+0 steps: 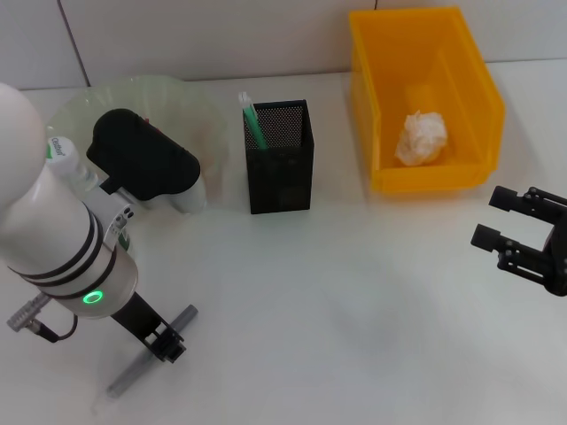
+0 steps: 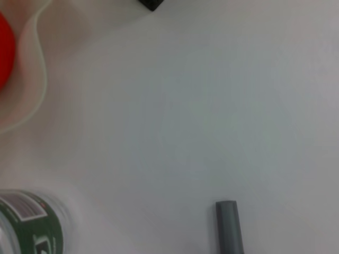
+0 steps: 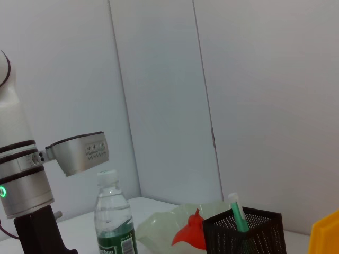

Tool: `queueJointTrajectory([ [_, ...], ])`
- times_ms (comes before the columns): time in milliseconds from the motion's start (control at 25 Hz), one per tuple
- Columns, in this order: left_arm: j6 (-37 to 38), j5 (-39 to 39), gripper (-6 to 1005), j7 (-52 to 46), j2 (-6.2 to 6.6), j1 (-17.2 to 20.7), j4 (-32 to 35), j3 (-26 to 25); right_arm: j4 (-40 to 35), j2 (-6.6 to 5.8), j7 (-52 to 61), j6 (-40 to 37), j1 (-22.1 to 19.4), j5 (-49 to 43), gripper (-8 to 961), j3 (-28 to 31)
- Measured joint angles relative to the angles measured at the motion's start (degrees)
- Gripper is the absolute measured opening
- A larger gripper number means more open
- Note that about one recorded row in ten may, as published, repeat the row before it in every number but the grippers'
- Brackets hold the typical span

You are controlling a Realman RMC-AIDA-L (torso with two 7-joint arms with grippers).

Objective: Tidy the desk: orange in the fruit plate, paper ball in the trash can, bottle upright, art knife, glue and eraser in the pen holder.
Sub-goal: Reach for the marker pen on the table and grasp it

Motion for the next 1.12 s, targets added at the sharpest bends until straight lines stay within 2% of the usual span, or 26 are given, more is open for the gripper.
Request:
queueJointTrajectory([
  [680,0.45,-0.35,399,0.0,0.0,-0.72,-0.85,0.7,0.0,0.07,0.09,0.09,0.01,0.0,628,0.03],
  [1120,0.44,-0.33,357,0.0,0.0,-1.09,-1.34,1.99,0.0,0.09,0.27,-0.25,0.01,0.01,628,0.04],
])
